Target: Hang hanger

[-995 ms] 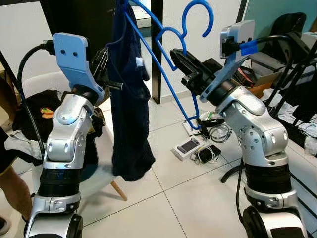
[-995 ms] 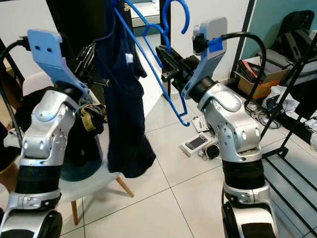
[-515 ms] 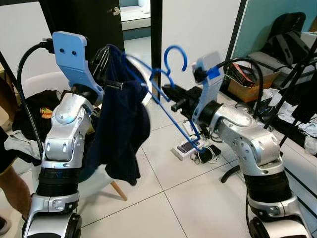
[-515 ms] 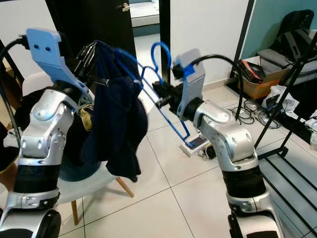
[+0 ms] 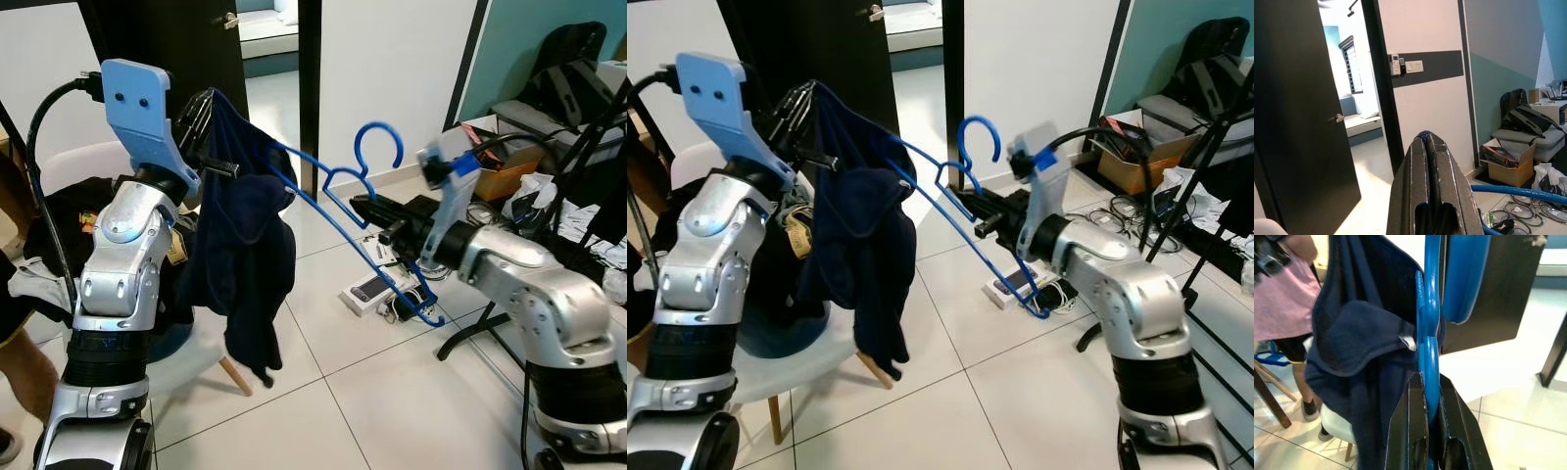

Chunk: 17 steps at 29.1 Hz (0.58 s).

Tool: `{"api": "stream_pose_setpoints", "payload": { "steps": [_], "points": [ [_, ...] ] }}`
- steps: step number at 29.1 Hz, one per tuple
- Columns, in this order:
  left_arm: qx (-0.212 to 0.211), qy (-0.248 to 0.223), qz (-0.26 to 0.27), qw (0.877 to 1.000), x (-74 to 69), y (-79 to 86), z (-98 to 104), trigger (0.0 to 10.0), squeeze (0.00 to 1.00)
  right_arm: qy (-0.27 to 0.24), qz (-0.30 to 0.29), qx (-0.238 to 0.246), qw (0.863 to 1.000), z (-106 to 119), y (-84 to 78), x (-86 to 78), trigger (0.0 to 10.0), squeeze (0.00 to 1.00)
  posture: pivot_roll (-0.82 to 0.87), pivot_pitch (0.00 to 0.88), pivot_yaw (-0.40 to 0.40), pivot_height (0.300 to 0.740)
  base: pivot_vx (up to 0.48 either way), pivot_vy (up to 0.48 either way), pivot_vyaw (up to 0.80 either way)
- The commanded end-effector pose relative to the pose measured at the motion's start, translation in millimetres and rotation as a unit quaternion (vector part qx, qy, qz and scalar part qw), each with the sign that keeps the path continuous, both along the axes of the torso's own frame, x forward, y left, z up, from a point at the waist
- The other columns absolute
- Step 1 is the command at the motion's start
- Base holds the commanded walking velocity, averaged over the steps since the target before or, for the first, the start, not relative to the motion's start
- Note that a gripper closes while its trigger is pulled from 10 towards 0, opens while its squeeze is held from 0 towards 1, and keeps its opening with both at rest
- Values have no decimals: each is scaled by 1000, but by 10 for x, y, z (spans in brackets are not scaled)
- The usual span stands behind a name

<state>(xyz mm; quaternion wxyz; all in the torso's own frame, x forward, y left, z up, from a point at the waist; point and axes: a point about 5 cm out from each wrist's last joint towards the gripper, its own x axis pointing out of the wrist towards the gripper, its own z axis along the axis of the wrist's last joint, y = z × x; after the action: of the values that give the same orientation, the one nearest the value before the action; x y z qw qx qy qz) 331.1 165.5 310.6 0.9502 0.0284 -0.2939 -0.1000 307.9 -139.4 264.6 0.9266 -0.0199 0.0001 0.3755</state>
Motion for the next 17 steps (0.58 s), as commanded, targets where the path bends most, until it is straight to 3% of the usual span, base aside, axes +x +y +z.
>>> {"api": "stream_pose_setpoints", "payload": {
  "steps": [1,5,7,11,13,17],
  "points": [
    [4,-10,-18,1000,-15,-49,37,0,0,22,8,-10,1000,-77,50,-28,10000,0,-11,12,47,740,0,0,0],
    [-2,-14,-99,995,-88,-253,50,0,0,54,-1,-8,999,-173,123,3,10000,0,-7,14,45,740,0,0,0],
    [-2,-14,-113,994,-102,-287,50,0,0,58,-2,-9,998,-186,134,7,10000,0,-7,14,45,740,0,0,0],
    [28,-5,-199,980,-220,-564,-36,0,0,84,11,-17,996,-290,282,14,10000,0,-5,14,41,740,0,0,0],
    [32,-1,-214,976,-237,-598,-54,0,0,87,11,-18,996,-297,299,22,10000,0,-5,14,41,740,0,0,0],
    [61,32,-277,958,-316,-742,-194,0,0,80,-40,16,996,-260,328,162,10000,0,-4,11,38,740,0,0,0]
  ]
}}
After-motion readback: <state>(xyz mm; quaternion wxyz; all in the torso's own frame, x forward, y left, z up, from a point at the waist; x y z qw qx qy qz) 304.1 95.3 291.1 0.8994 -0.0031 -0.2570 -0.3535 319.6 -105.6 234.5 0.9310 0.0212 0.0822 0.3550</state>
